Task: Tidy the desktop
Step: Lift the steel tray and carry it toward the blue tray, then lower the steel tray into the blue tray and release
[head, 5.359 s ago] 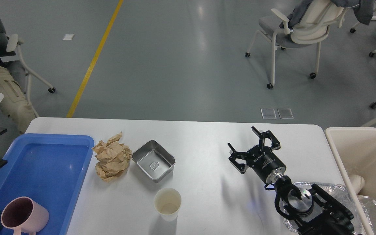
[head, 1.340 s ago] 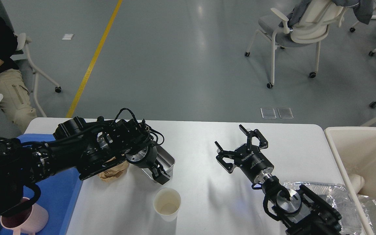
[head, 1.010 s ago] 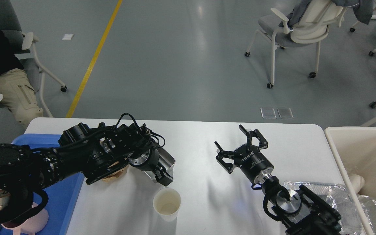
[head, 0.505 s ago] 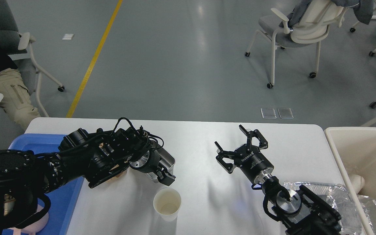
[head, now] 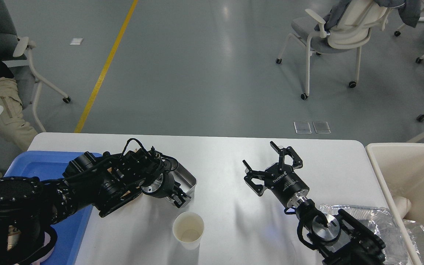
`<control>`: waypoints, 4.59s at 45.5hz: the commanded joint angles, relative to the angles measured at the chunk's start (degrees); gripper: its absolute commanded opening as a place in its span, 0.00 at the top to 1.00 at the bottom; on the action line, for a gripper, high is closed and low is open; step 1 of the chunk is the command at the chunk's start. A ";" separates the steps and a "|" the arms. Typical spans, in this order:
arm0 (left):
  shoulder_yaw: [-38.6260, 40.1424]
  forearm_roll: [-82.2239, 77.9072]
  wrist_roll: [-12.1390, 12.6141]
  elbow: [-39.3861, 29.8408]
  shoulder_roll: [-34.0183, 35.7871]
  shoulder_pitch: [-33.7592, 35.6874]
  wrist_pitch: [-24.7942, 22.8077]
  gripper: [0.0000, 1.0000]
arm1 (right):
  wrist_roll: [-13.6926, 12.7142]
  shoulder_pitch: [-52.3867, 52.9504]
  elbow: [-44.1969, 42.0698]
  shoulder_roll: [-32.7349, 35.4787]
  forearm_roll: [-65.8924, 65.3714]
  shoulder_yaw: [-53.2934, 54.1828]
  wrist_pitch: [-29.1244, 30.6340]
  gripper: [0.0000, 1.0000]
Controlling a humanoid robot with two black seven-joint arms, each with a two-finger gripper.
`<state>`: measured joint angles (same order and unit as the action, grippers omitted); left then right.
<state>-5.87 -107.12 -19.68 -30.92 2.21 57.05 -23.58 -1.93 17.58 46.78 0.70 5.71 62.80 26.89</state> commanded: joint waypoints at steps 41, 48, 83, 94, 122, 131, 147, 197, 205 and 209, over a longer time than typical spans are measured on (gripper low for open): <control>1.12 11.84 -4.40 0.07 3.51 1.40 5.64 0.99 | 0.00 -0.62 -0.19 0.00 0.00 -0.13 0.00 0.00; 1.30 16.94 -4.40 0.07 3.24 3.42 6.61 0.99 | 0.00 -0.80 -0.19 0.00 0.00 -0.04 0.00 0.00; 6.74 40.68 -5.46 -26.20 28.89 11.34 6.79 0.97 | 0.00 -0.88 -0.46 0.44 0.00 0.05 -0.17 0.00; 19.48 41.91 -5.72 -34.90 44.89 1.24 7.23 0.97 | 0.00 -1.15 -0.55 0.71 0.00 -0.04 -0.09 0.00; 38.38 44.02 -7.39 -39.83 63.88 -21.88 8.98 0.97 | 0.00 -1.06 -0.46 0.62 0.00 0.05 -0.09 0.00; 38.30 44.10 -7.48 -41.68 69.16 -22.50 9.16 0.97 | 0.00 -0.80 -0.28 0.71 0.00 0.13 -0.09 0.00; 34.17 43.31 -7.39 -47.65 77.33 -23.12 10.65 0.97 | 0.00 -0.80 -0.11 0.71 0.00 0.22 -0.09 0.00; 23.62 7.81 -6.16 -20.41 55.81 -24.97 19.88 0.96 | 0.00 -1.15 -0.11 0.71 0.00 -0.04 0.09 0.00; 23.53 7.63 -5.81 -18.04 51.50 -24.88 19.88 0.96 | 0.00 -1.24 -0.19 0.80 0.00 -0.04 0.09 0.00; 23.44 7.45 -5.89 -15.23 49.21 -24.79 19.88 0.96 | 0.00 -1.15 -0.19 0.71 0.00 -0.13 0.09 0.00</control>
<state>17.72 -99.46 -25.56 -49.35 54.28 32.16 -3.69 -1.93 16.39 46.60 1.48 5.71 62.75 26.99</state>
